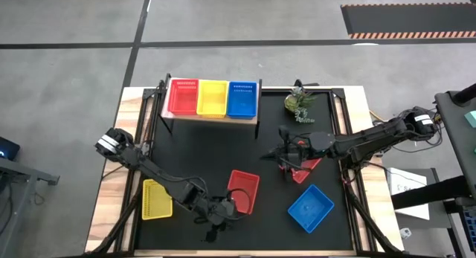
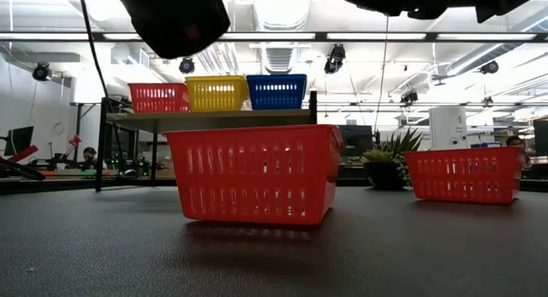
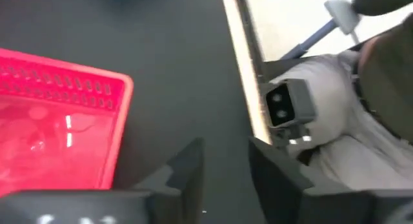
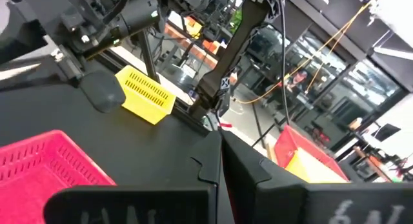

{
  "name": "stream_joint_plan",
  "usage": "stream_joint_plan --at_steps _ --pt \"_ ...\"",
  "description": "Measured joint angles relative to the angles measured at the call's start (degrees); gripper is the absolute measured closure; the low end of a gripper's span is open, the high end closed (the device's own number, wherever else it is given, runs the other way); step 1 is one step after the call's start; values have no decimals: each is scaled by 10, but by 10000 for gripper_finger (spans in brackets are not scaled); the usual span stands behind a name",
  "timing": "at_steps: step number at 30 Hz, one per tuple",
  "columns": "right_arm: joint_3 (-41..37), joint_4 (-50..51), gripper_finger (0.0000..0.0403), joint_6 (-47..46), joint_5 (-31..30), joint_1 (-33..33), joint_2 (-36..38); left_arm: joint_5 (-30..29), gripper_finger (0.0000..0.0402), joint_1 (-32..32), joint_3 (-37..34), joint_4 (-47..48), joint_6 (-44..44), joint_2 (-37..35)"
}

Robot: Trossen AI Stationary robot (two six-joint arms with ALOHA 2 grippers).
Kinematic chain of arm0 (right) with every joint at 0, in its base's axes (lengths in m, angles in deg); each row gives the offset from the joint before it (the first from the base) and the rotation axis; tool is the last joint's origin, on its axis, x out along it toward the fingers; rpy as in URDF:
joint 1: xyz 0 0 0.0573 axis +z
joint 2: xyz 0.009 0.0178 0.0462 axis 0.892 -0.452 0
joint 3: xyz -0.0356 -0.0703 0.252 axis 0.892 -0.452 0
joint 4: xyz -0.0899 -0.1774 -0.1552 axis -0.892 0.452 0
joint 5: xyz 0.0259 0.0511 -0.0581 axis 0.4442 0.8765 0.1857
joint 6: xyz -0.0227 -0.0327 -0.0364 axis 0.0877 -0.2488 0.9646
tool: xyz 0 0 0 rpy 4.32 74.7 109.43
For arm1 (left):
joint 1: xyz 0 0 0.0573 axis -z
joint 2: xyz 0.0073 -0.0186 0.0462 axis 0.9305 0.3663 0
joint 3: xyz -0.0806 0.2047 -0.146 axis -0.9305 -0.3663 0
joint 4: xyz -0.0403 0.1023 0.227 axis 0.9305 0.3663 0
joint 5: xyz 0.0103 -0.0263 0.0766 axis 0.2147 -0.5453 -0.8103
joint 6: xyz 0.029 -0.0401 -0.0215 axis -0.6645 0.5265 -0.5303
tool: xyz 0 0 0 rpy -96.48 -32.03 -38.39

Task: Stack baskets on shelf by color
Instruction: Stack the left red bin on top of the red bin on the shelf

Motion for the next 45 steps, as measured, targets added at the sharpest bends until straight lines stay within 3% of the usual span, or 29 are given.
stream_joint_plan --at_steps 4,7,18,29,37,45 --pt "0 -2 394 23 0 -3 0 -36 248 1 9 2 0 18" --pt "1 -2 394 24 0 -4 0 -59 237 1 25 0 -13 27" --pt "1 2 394 14 0 -6 0 -93 235 1 41 3 -91 55" --pt "1 3 394 2 0 -6 -1 -127 235 -1 37 13 -111 58" --pt "2 14 394 4 -1 -6 -1 -141 235 -8 -16 15 -76 58" --pt "2 14 394 4 -1 -6 -1 -141 235 -13 -47 -48 -76 58"
